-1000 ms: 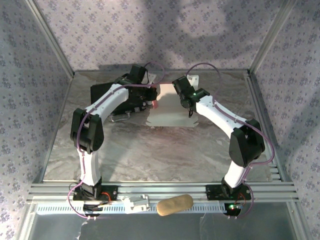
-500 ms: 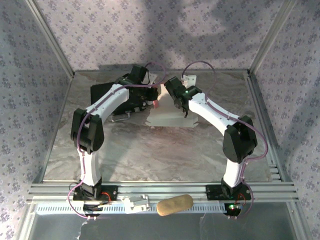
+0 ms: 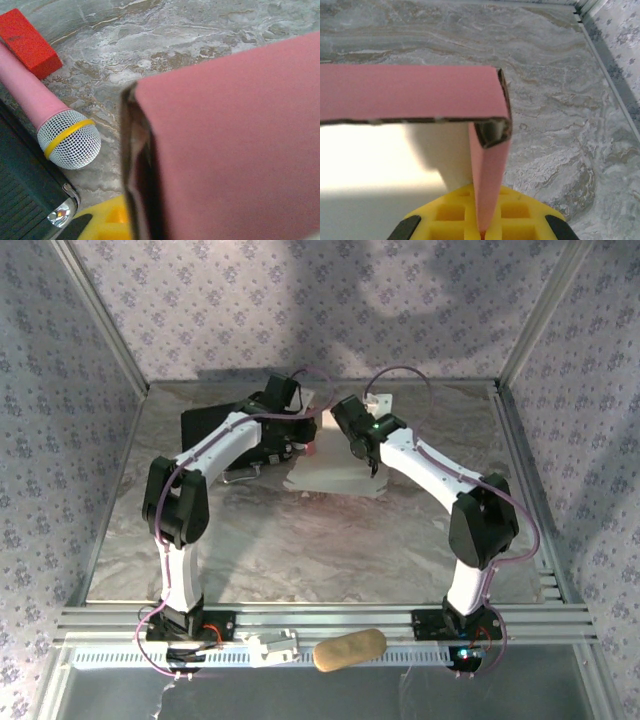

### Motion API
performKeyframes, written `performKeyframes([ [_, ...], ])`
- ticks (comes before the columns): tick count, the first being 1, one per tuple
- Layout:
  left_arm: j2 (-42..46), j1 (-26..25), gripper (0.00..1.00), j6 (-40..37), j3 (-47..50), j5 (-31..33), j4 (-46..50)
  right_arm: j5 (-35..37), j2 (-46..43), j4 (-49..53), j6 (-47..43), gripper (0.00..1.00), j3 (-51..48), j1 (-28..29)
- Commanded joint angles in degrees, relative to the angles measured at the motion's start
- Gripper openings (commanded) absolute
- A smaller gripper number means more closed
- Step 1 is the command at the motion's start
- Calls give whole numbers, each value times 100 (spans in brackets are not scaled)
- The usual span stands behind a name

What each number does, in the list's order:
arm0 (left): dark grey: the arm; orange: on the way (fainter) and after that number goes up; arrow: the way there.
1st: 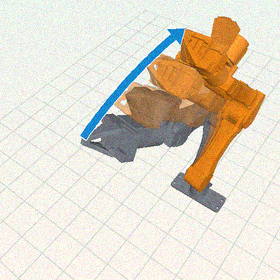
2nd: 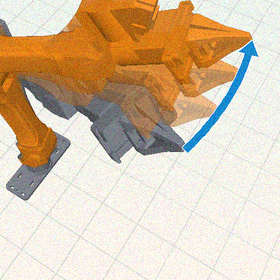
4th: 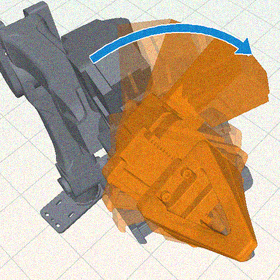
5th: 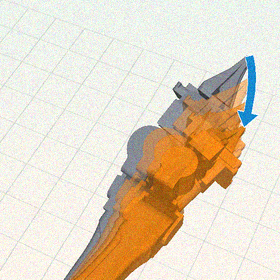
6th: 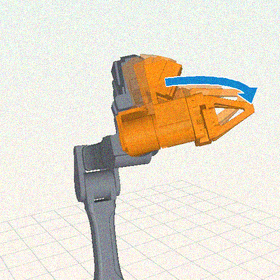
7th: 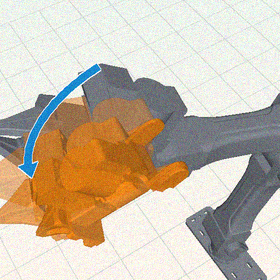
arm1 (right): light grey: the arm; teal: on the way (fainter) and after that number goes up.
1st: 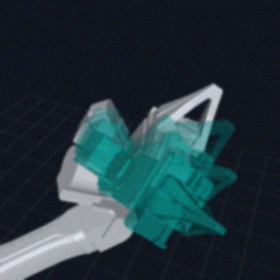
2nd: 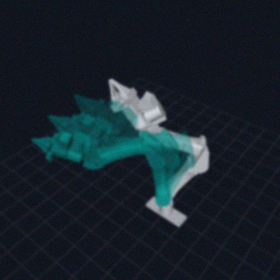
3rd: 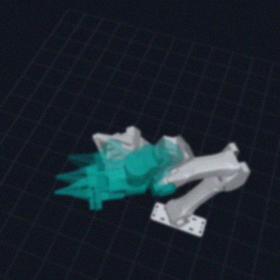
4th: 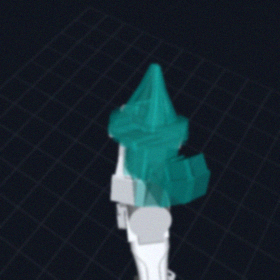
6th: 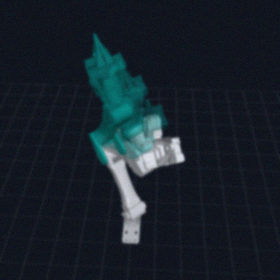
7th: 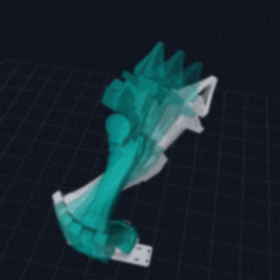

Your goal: Fold the paper box

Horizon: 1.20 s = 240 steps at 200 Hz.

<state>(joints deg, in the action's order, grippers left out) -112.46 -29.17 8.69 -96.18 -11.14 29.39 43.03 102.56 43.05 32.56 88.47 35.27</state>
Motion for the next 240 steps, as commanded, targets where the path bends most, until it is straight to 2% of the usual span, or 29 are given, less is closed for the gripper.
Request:
performKeyframes([
  [1,409,-33,16,68,216,563,-492,-108,-245,152,-74,0,-201,-99],
  [24,511,-34,14,89,494,654,-832,-251,-296,135,-65,0,-269,-138],
  [38,574,-29,0,89,621,679,-1002,-292,-323,134,-74,0,-307,-150],
  [83,638,-82,0,333,804,1005,-1228,-405,-360,167,-3,0,-331,-152],
  [94,671,-190,0,446,854,1413,-1268,-402,-349,242,91,0,-322,-142],
  [118,660,-601,0,763,881,2962,-1177,-394,-299,412,300,0,-286,-110],
  [157,554,-943,0,1717,853,4327,-865,-266,-280,529,681,0,-355,-90],
  [190,541,-1075,0,1903,836,4392,-847,-243,-275,518,724,0,-418,-91],
  [211,614,-1175,0,1952,882,4705,-904,-223,-305,513,783,0,-466,-81],
  [240,671,-1191,0,1890,908,4511,-967,-276,-334,459,749,0,-498,-67],
])
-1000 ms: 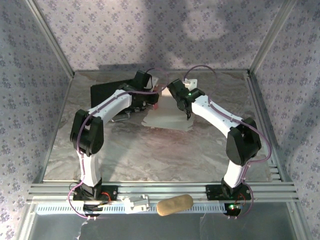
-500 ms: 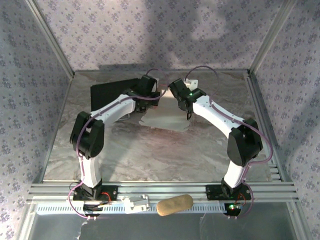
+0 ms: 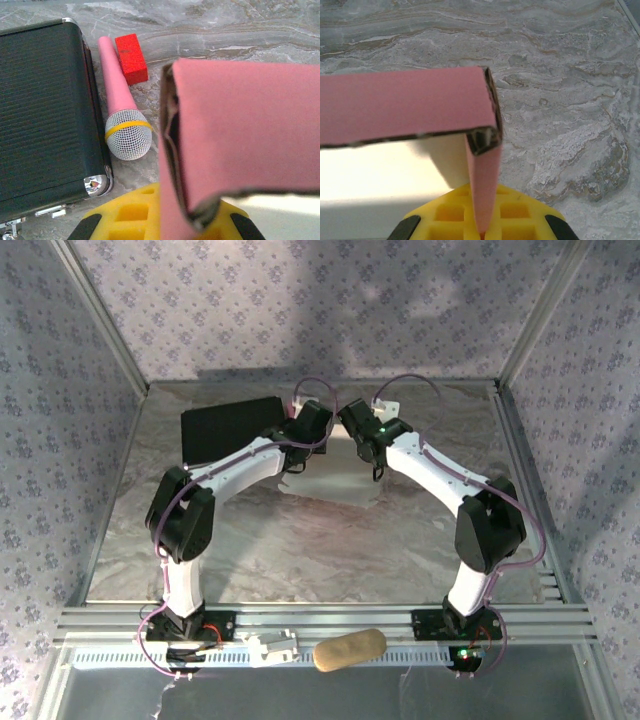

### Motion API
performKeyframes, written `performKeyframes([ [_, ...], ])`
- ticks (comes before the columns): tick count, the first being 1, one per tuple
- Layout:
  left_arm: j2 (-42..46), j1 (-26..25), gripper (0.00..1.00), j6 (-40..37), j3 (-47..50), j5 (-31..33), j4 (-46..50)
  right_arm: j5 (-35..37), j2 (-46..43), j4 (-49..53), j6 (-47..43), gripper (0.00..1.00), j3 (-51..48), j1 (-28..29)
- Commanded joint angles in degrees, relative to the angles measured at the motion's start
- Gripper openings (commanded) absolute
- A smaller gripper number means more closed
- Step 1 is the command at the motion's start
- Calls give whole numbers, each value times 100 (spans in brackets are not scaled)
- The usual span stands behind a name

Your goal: Fold the paper box

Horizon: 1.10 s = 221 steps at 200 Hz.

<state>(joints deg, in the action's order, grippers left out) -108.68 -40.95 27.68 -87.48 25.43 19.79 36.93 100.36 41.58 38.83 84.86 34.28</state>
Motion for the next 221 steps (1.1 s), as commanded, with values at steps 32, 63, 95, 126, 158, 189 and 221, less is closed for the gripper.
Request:
performKeyframes([
  [32,615,252,22,-252,405,-345,-598,220,-207,499,38,0,-206,-6],
  [63,792,529,33,-483,583,-1409,-946,71,-256,430,-7,0,-242,-64],
  [95,818,576,32,-702,592,-1614,-938,17,-239,422,-16,0,-201,-86],
  [126,910,578,28,-793,717,-1191,-977,1,-250,435,-32,0,-181,-71],
  [158,746,570,17,-920,610,-930,-881,-37,-269,431,-34,0,-180,-75],
  [189,544,514,14,-1034,544,-688,-889,-71,-255,431,-33,0,-185,-76],
  [221,295,454,0,-1217,384,18,-810,-107,-263,396,18,0,-266,-85],
])
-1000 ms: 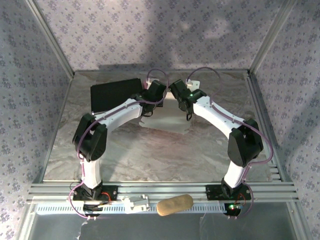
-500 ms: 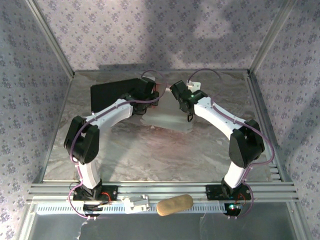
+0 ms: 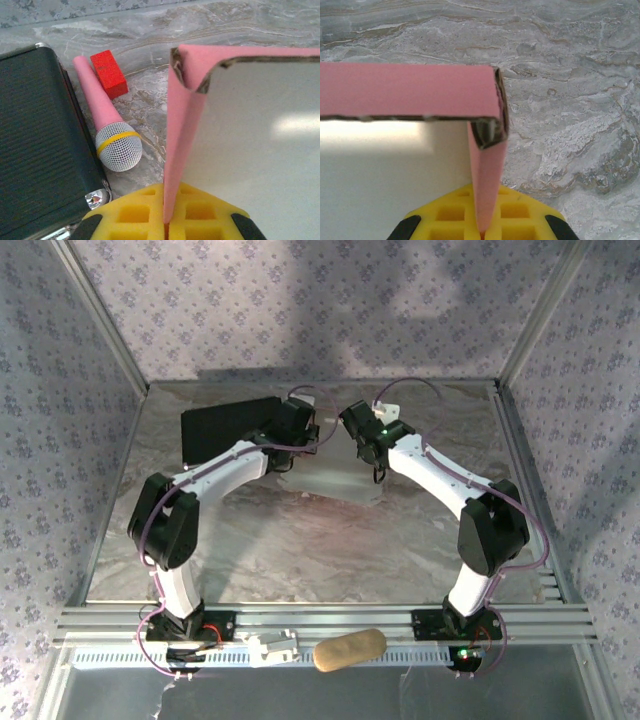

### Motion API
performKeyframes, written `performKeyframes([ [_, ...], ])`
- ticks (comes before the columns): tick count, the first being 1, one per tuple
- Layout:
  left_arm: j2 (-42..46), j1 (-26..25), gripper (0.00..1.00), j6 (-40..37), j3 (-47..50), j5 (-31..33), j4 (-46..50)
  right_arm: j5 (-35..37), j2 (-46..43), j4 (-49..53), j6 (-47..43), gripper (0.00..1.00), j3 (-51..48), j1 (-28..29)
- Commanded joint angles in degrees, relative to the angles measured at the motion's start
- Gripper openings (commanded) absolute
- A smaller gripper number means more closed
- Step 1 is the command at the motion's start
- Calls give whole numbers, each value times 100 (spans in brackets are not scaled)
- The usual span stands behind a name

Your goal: Fold the paper box

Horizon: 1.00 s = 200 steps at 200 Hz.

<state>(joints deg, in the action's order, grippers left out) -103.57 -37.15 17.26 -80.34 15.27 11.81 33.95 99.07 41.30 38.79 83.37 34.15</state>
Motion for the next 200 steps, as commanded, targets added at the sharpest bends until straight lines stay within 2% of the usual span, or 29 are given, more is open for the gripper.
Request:
performKeyframes([
  [1,-221,75,0,-181,-336,1059,-8,191,-136,424,23,0,-118,-74],
  [54,-307,-321,0,-349,-326,2525,-51,200,-130,481,116,0,-138,-100],
  [89,-315,-275,0,-329,-514,2490,241,155,-146,484,101,0,-137,-104],
  [97,-269,-242,3,-344,-518,2270,251,130,-165,462,88,0,-146,-110],
  [110,-104,-139,22,-335,-458,1538,179,115,-188,454,91,0,-159,-110],
  [121,69,-51,34,-328,-401,876,120,90,-197,453,68,0,-149,-119],
  [124,118,-33,42,-328,-392,703,111,81,-195,463,68,0,-146,-127],
  [129,192,0,50,-336,-374,401,96,84,-194,467,60,0,-138,-126],
  [141,369,70,62,-378,-325,-329,35,66,-188,467,54,0,-127,-150],
  [160,575,137,63,-407,-220,-998,-15,24,-191,455,28,0,-128,-171],
  [200,698,324,60,-389,29,-1361,-49,-51,-226,429,26,0,-152,-193],
])
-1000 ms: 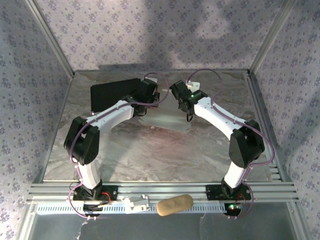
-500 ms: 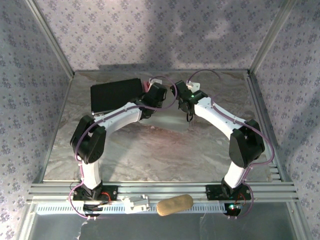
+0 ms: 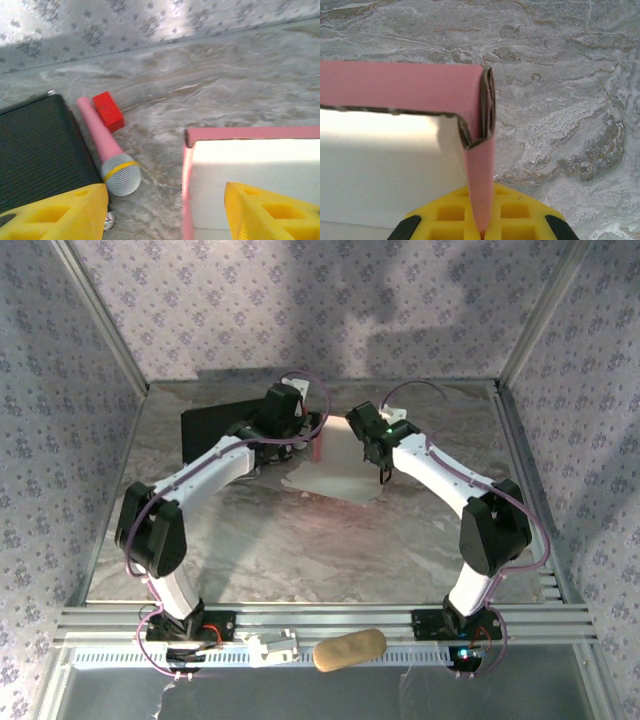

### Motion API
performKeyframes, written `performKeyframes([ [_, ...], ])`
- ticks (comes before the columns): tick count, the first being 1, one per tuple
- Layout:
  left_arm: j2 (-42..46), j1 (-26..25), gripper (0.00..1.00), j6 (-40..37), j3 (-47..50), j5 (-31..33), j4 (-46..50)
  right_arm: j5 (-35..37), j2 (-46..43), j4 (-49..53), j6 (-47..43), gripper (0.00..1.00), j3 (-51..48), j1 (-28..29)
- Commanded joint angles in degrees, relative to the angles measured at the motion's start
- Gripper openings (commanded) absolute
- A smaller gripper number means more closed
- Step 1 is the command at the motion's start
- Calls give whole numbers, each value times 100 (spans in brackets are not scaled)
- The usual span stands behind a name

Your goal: Fold the paper box

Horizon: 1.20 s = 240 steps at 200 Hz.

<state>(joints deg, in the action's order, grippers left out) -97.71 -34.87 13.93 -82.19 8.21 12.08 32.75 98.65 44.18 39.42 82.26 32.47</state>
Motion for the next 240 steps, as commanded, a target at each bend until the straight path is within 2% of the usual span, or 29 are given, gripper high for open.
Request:
performKeyframes([
  [1,112,100,60,-57,222,-672,-79,67,-182,142,-34,0,-42,-27],
  [113,-920,118,54,-101,-8,-760,-229,-45,-384,90,-59,0,-149,-57],
  [166,-1052,87,45,-66,34,-387,-465,-178,-439,21,-48,0,-171,-57],
  [199,-1135,77,44,-64,-16,-264,-537,-265,-483,-20,-40,0,-210,-67],
  [213,-1154,68,45,-62,-9,-247,-594,-309,-487,-42,-46,0,-206,-83],
  [225,-1114,68,53,-49,70,-256,-702,-313,-474,-17,-48,0,-196,-91],
  [240,-1011,64,55,-53,186,-353,-831,-320,-496,-22,-41,0,-216,-123],
])
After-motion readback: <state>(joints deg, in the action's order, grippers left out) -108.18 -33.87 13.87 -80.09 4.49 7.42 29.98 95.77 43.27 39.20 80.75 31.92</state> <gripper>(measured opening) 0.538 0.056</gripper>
